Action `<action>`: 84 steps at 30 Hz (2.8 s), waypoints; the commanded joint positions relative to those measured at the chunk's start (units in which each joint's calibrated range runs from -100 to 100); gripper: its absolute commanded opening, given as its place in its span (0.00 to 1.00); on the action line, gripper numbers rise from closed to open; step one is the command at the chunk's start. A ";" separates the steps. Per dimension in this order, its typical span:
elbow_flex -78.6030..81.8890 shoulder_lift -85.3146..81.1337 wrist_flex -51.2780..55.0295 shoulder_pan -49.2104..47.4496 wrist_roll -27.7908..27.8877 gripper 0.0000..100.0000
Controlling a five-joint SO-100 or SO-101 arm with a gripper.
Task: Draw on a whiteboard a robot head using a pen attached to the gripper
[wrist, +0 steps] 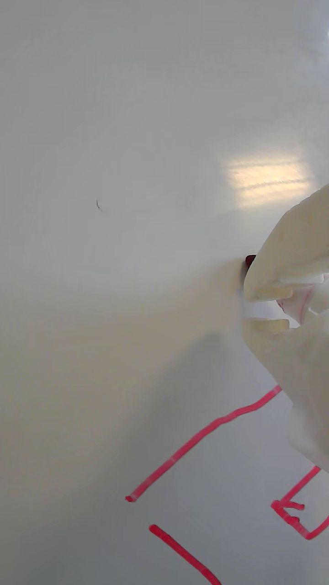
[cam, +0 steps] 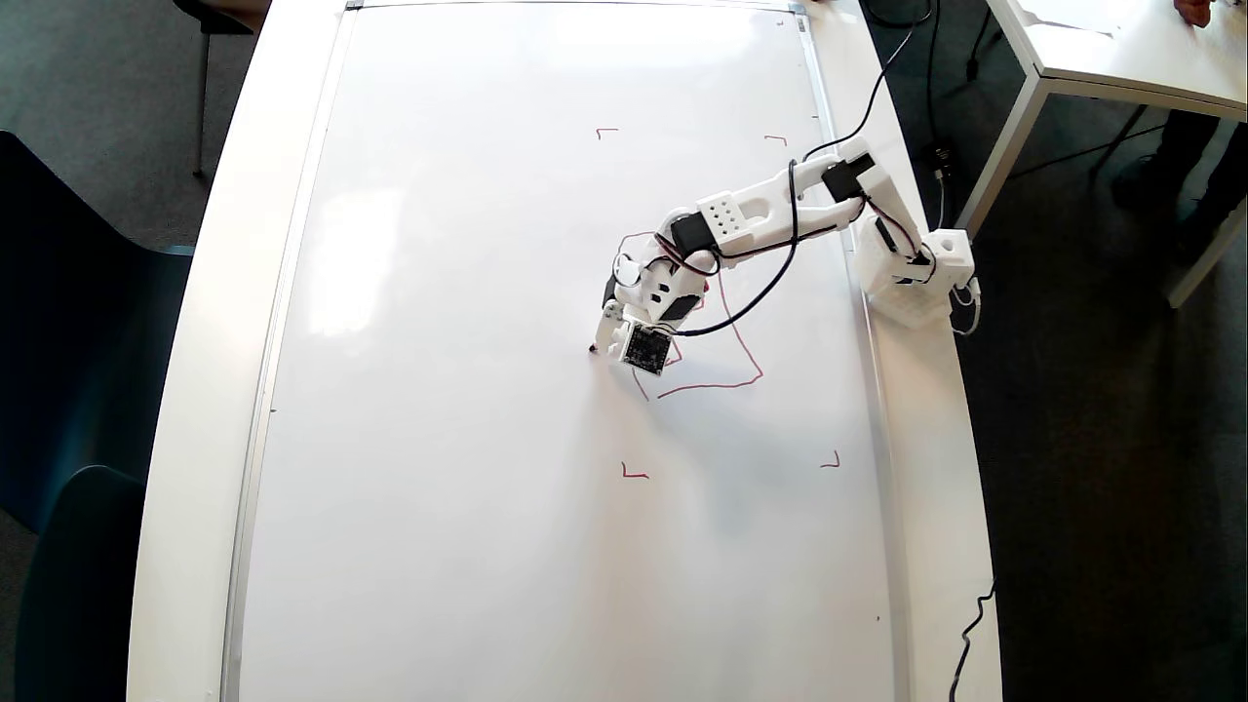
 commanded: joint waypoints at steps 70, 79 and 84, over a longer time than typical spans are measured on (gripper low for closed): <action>-2.06 -0.90 8.81 2.76 -1.58 0.01; -9.69 -3.25 9.51 2.54 -1.48 0.01; -8.87 -8.28 10.55 2.46 -1.37 0.01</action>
